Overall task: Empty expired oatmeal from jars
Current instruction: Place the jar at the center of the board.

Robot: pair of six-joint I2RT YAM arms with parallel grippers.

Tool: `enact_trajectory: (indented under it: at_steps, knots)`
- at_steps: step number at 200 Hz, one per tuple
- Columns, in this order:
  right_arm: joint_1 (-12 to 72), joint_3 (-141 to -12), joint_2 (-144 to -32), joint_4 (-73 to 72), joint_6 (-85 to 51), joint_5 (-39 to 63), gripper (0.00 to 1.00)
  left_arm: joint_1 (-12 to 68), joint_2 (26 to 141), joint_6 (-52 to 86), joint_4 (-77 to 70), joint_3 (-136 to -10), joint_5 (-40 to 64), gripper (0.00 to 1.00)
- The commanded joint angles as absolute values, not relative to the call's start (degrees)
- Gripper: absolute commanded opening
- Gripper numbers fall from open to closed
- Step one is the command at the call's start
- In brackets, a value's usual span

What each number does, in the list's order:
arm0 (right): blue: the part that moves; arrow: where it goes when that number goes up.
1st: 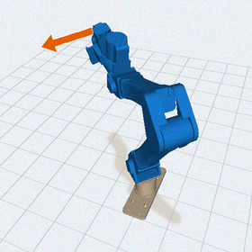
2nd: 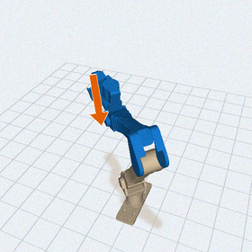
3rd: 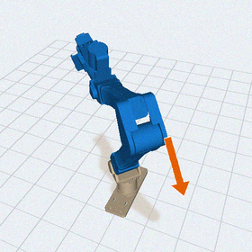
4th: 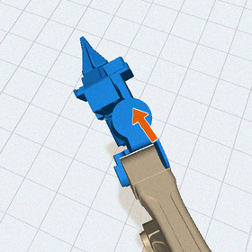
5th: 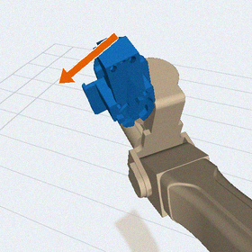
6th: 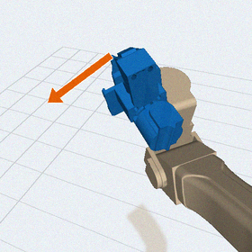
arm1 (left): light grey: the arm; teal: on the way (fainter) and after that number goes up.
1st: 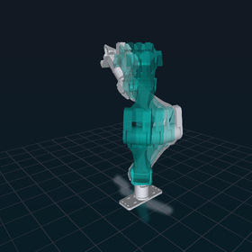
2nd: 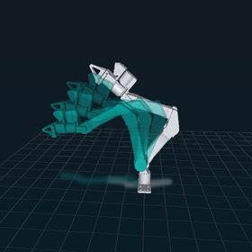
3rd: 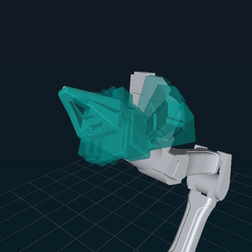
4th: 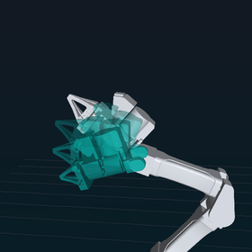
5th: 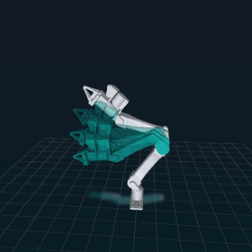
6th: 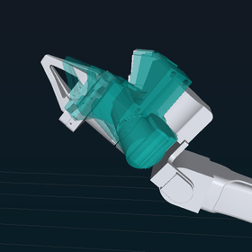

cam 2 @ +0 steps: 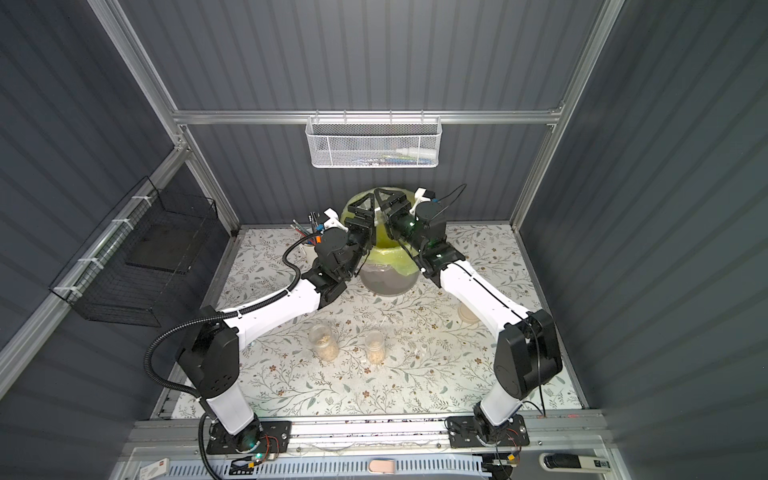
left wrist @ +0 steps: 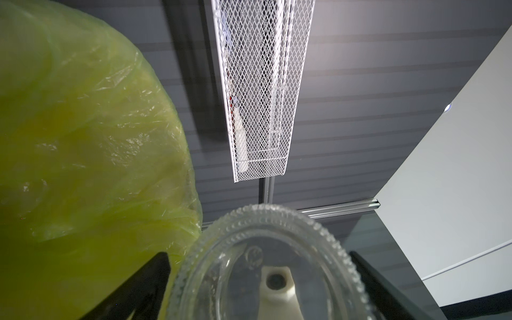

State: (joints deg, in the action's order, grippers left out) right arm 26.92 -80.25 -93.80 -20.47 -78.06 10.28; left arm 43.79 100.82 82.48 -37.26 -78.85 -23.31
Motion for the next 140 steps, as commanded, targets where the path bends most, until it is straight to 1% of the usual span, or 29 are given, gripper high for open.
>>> enact_trajectory:
  at_steps: [1, 25, 30, 97, 140]
  knots:
    - [25.8, -83.6, -92.1, -22.0, -77.7, 11.7, 0.51, 43.0, 99.3, 79.3, -34.4, -80.4, -22.3, 1.0]
    - [24.9, -84.0, -91.8, -21.4, -77.7, 12.2, 0.51, 41.9, 98.6, 77.2, -34.2, -80.4, -21.3, 1.0]
    - [24.7, -83.9, -91.7, -21.4, -77.7, 12.1, 0.51, 41.6, 98.6, 77.1, -34.2, -82.5, -20.9, 1.0]
    - [23.6, -85.8, -92.6, -21.8, -77.7, 13.8, 0.51, 39.9, 99.8, 75.6, -32.0, -85.6, -17.8, 1.0]
    - [23.1, -88.7, -92.4, -18.5, -74.0, 14.9, 0.51, 39.0, 99.0, 71.2, -30.6, -88.7, -14.7, 1.0]
